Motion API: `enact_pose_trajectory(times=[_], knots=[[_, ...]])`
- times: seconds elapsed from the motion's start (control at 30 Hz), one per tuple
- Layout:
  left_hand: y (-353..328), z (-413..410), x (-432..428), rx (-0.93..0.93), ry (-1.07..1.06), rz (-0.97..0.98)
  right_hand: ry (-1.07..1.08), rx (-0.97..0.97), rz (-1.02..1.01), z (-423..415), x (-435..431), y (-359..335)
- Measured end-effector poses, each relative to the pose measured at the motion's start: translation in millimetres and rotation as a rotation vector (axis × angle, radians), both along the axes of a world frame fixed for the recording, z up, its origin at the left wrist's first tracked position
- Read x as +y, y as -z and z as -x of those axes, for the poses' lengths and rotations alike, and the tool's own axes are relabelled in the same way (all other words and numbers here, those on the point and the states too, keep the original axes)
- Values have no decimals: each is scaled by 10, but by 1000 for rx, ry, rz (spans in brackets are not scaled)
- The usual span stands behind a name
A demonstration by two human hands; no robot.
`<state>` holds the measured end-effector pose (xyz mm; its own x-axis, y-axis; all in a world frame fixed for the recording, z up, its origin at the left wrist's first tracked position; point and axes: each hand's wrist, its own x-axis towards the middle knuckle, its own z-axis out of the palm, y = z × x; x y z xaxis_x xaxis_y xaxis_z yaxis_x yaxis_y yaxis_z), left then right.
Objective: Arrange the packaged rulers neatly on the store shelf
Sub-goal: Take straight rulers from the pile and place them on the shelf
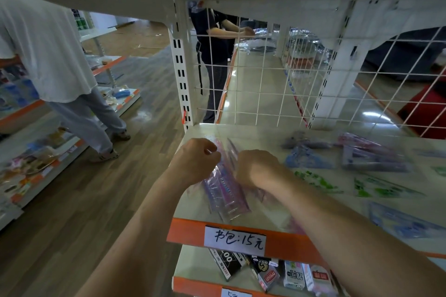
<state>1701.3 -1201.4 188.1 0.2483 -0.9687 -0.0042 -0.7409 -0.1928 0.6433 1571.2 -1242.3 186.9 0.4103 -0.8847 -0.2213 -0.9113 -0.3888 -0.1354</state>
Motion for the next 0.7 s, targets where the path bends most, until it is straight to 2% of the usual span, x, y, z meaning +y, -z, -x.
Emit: enact_pose_trajectory(times=[0.07,0.2,0.27,0.37,0.5,0.7], knots=[[-24,43,-35,102,13,-3,25,-165,-20,167,-98,-21],[-178,293,-114,597,22,-39,5,-606,14,450,-239,-153],[-258,458,-169,739,23,2,-34,-746,34,579,-259,-237],[-331,705,-245,862,41,-2,-65,-800,-13,839,-303,-356],[-342,1056,-366,988,117,-85,-95,-815,-172,1289,-341,-478],[-425,1601,-563,1156,200,-137,18,-890,-225,1986,-300,-660]])
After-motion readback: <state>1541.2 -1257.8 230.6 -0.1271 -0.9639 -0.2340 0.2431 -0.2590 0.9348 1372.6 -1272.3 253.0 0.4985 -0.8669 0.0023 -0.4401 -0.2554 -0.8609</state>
